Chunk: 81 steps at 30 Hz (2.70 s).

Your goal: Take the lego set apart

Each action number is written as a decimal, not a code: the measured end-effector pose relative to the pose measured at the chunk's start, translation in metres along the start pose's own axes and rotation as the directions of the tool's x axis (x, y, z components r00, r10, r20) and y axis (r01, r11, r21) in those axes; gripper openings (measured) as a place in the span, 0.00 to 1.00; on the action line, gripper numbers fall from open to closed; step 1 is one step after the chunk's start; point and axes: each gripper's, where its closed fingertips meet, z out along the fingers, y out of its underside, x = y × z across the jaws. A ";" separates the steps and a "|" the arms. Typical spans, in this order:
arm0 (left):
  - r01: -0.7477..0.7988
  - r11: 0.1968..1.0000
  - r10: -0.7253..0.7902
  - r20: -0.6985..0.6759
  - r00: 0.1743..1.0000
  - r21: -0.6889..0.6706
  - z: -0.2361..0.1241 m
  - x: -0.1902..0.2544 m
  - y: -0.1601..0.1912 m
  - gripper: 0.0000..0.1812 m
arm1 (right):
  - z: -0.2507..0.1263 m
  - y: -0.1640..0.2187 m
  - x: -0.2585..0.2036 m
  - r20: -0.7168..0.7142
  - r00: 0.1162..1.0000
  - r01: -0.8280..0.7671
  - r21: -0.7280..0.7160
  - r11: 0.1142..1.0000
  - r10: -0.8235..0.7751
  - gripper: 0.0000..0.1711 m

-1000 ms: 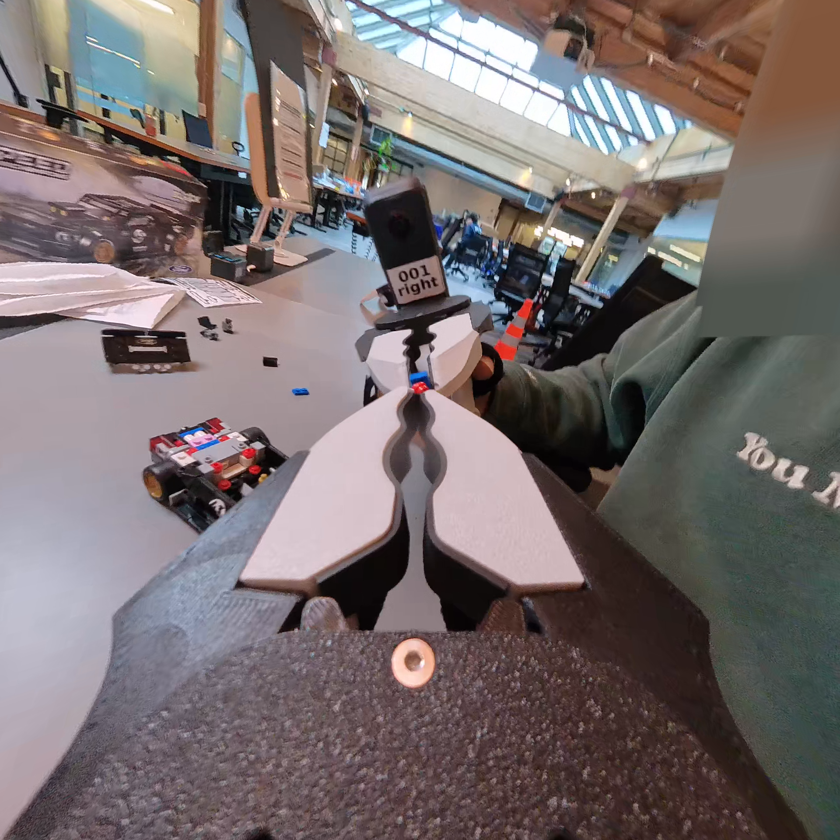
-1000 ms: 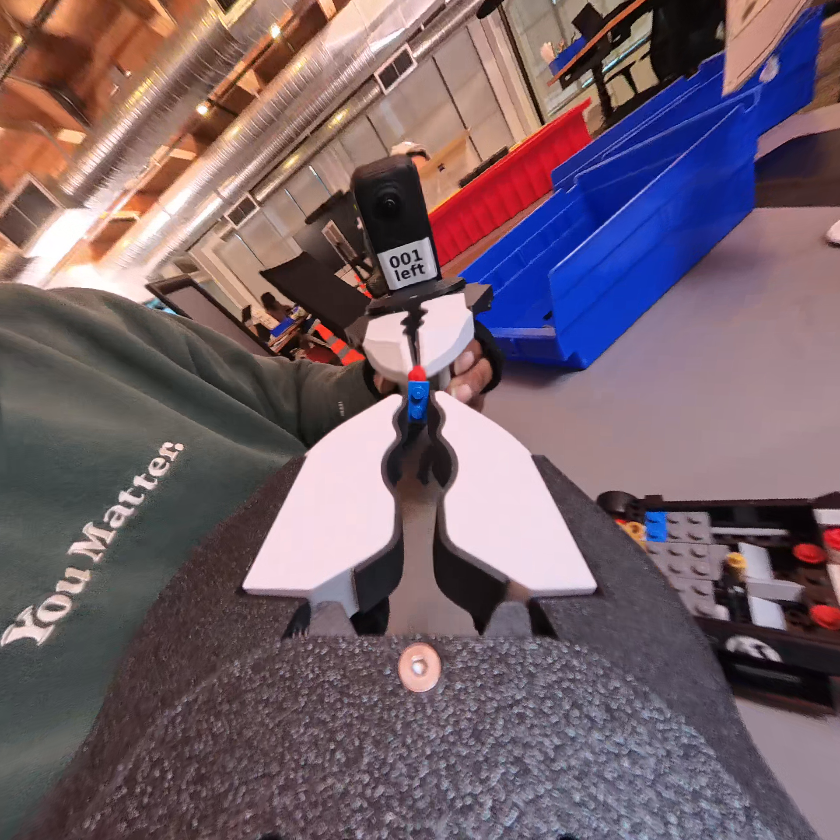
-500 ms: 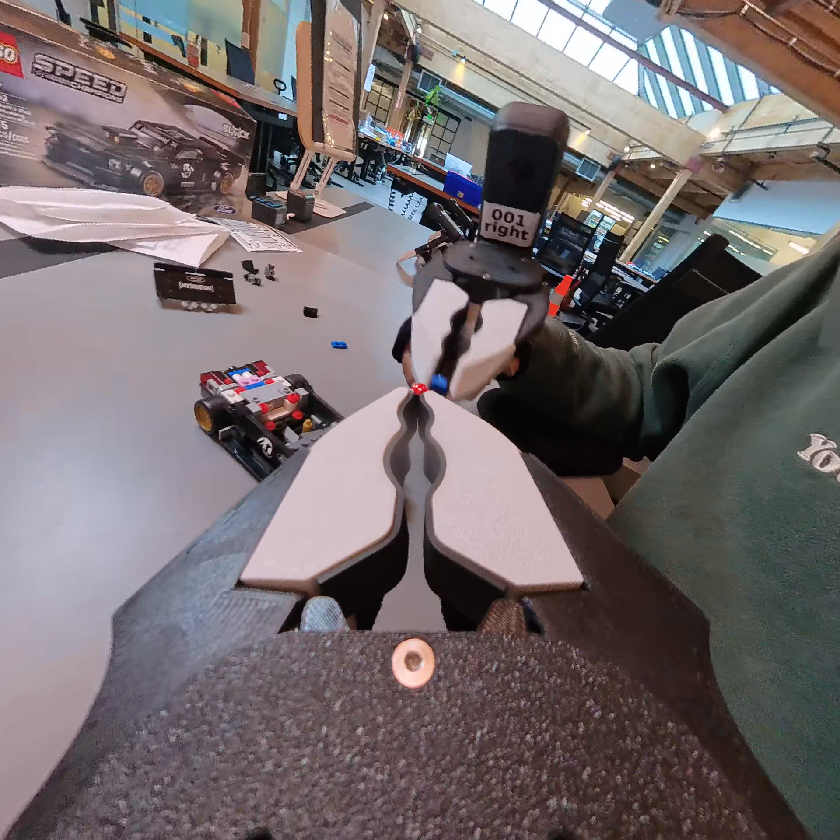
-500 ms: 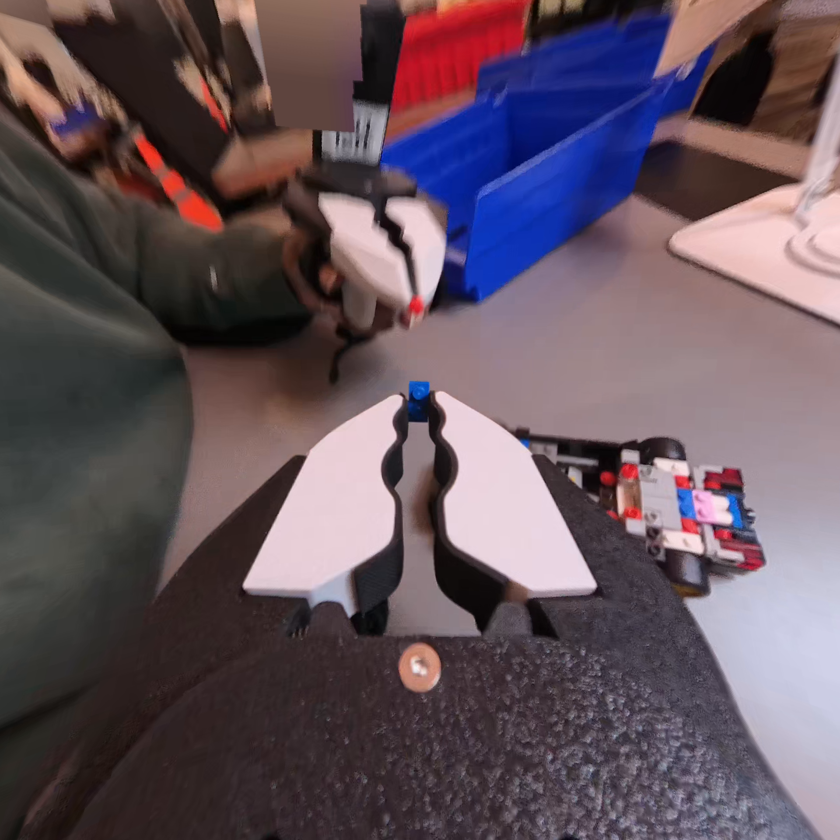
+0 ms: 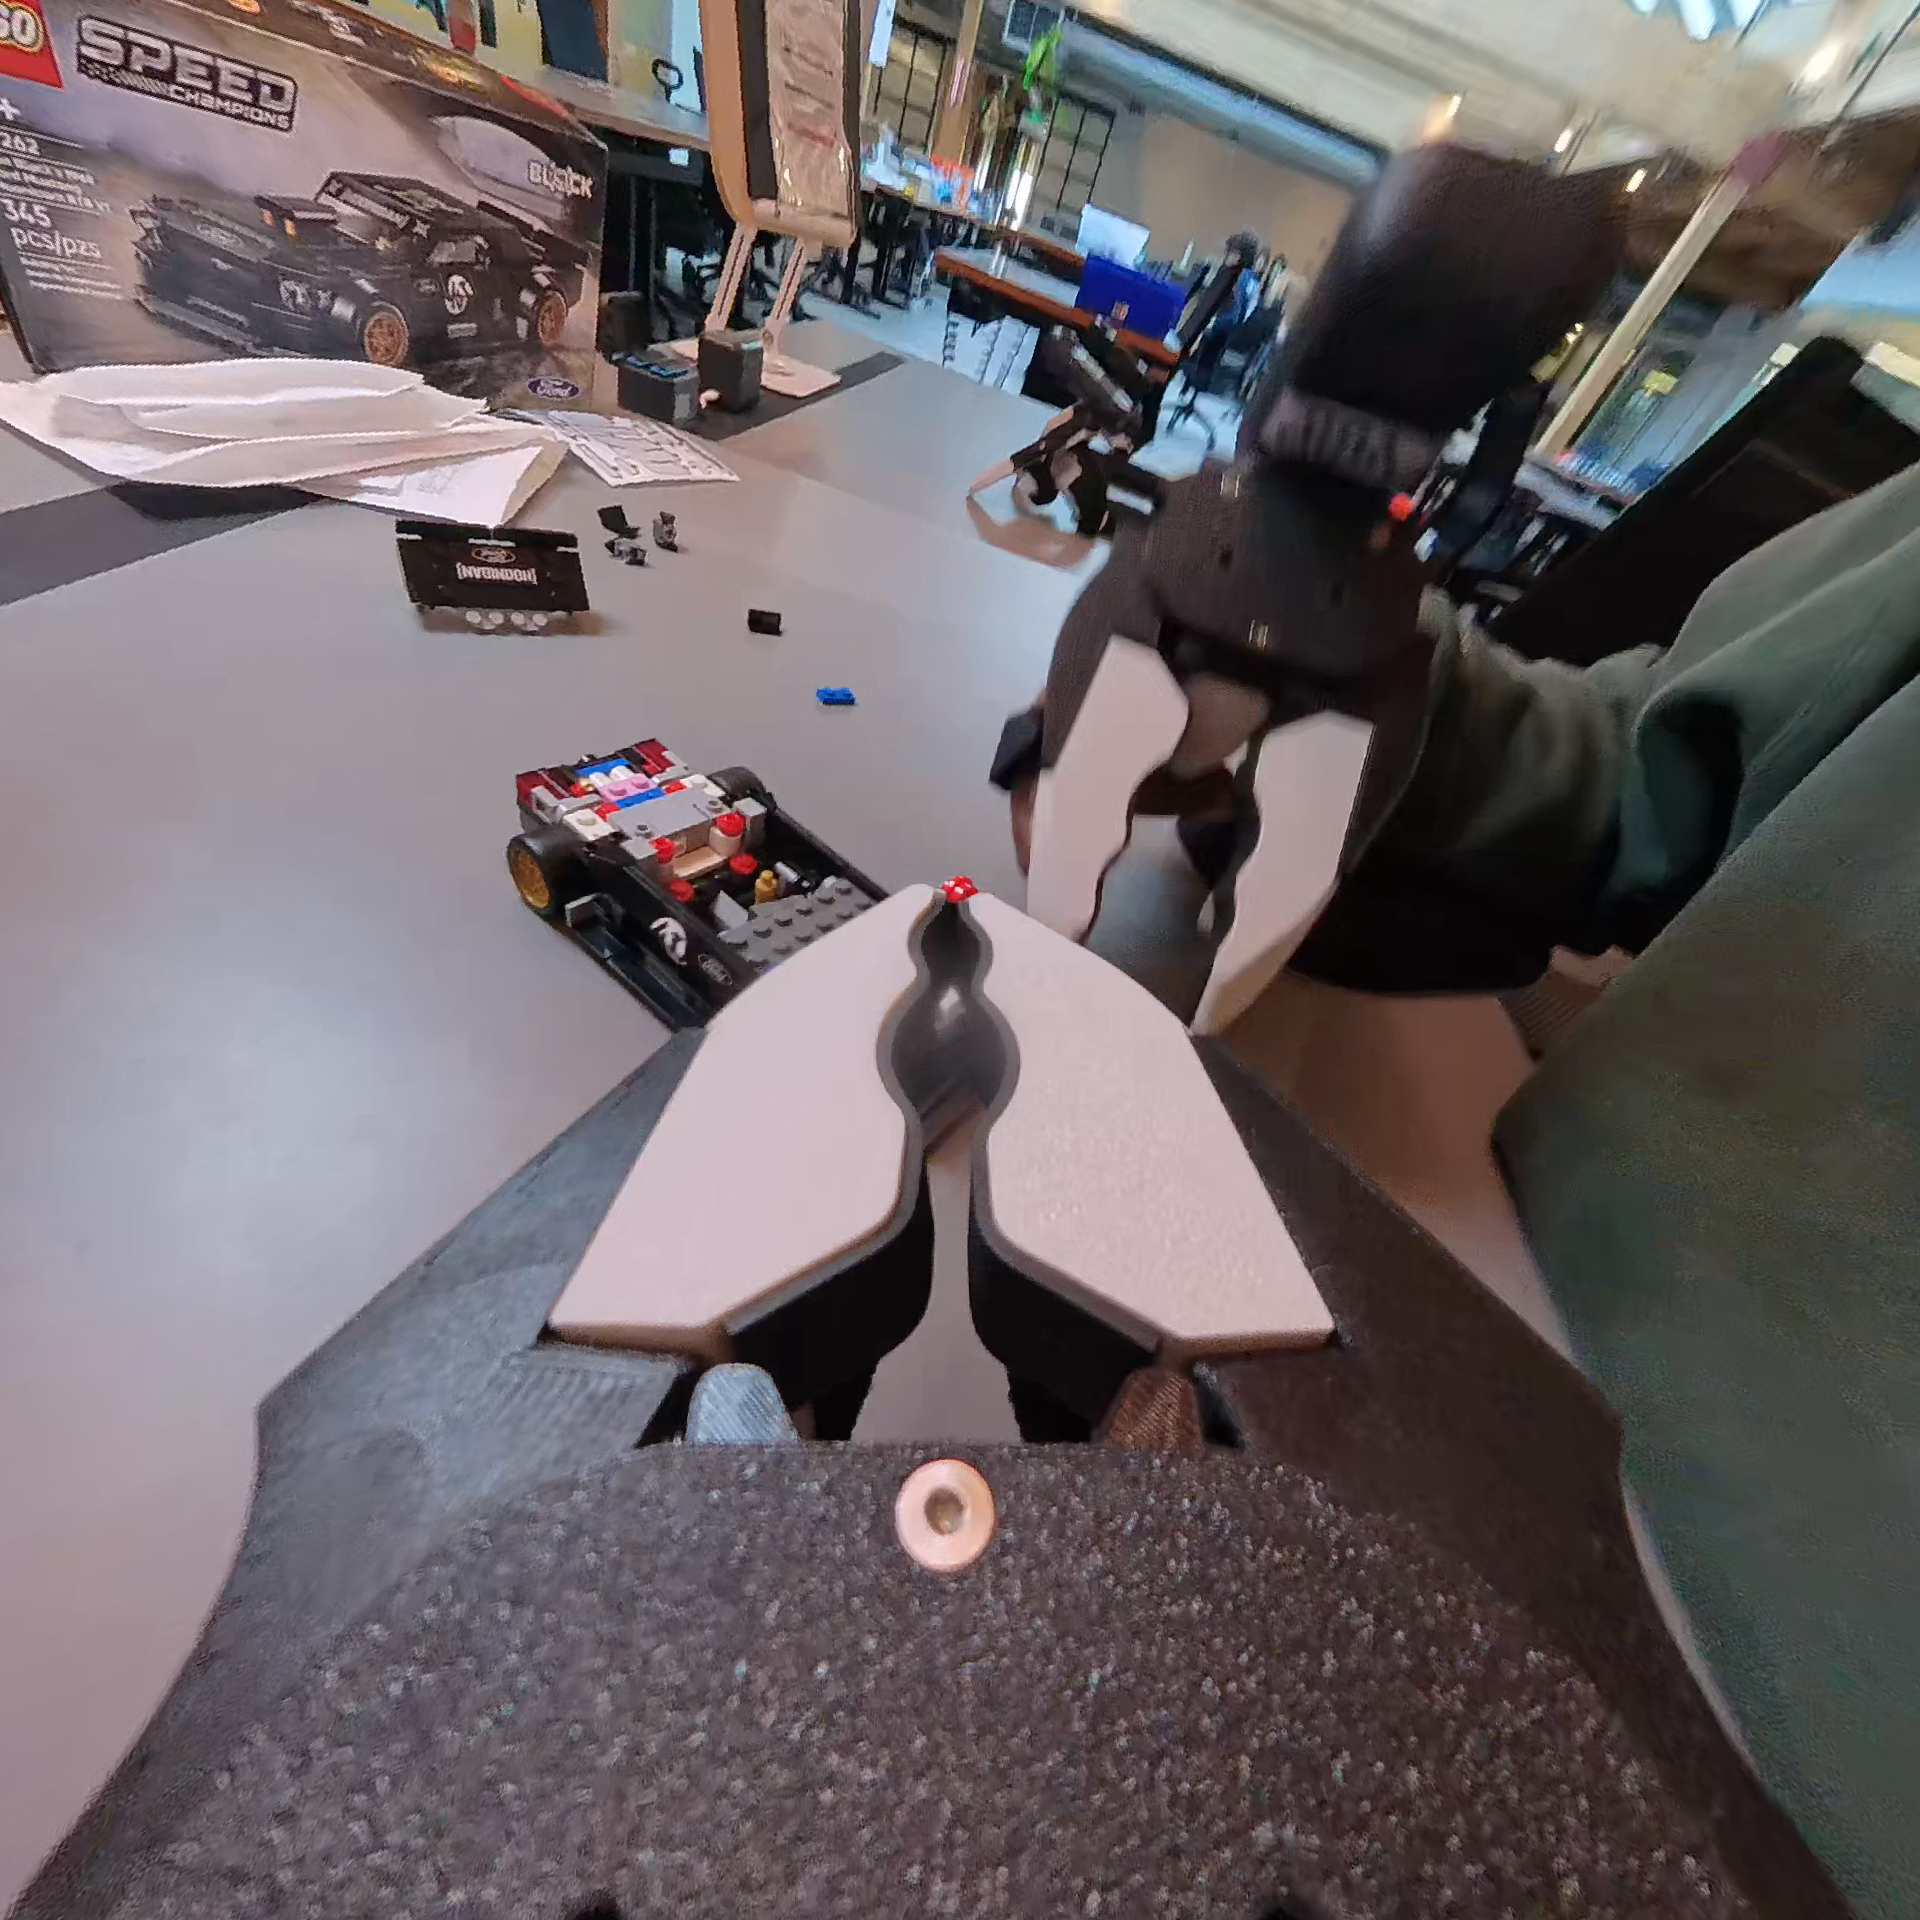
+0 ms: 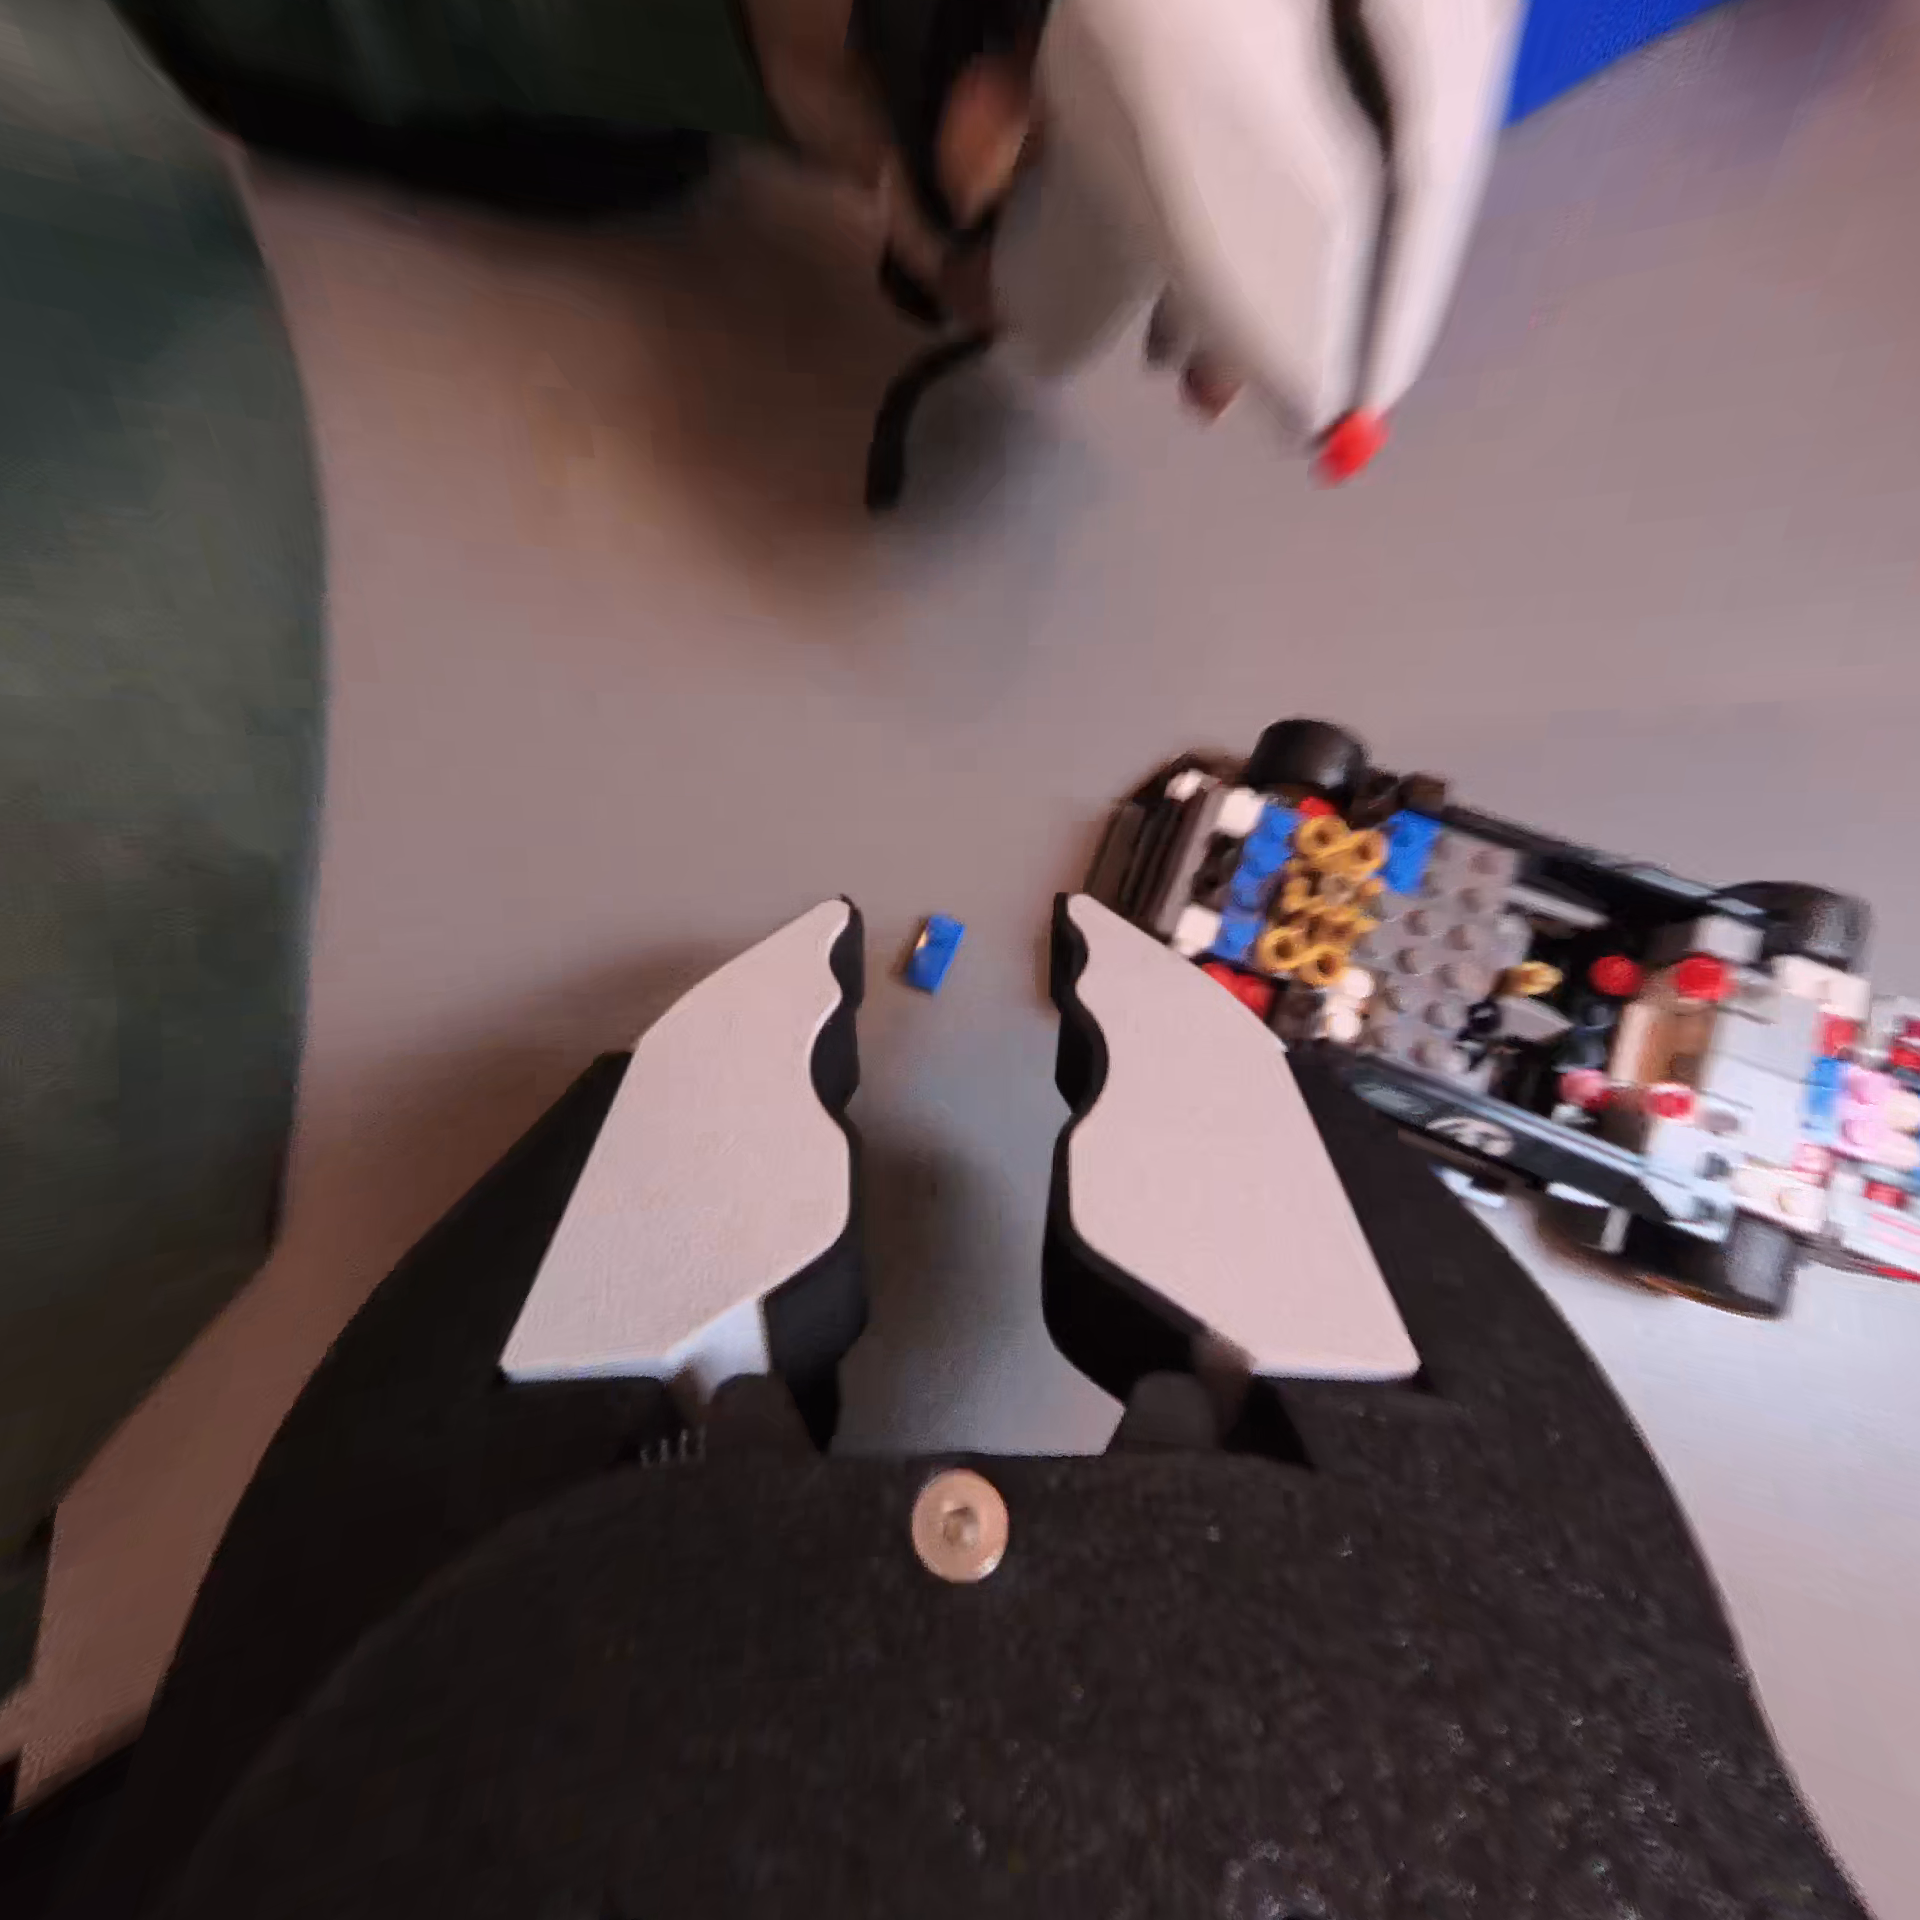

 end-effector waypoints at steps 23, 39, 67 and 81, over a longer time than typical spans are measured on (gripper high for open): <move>-0.676 0.723 0.688 0.242 0.685 -0.142 0.006 0.018 -0.005 0.00 | -0.018 -0.072 0.026 0.503 0.716 -0.689 0.394 0.608 0.485 0.04; 0.386 0.922 -0.387 -0.064 0.920 -0.034 0.009 -0.002 0.012 0.08 | 0.000 -0.052 0.048 -0.434 0.895 0.237 0.278 0.931 -0.098 0.04; 0.477 0.878 -0.479 -0.053 0.876 -0.042 0.020 0.006 0.015 0.04 | 0.001 -0.046 0.048 -0.640 0.618 0.569 -0.038 0.821 -0.457 0.04; 0.175 0.958 -0.131 0.198 0.971 -0.227 0.021 -0.025 0.040 0.03 | -0.003 -0.023 0.066 -0.542 0.796 0.351 0.053 0.935 -0.268 0.17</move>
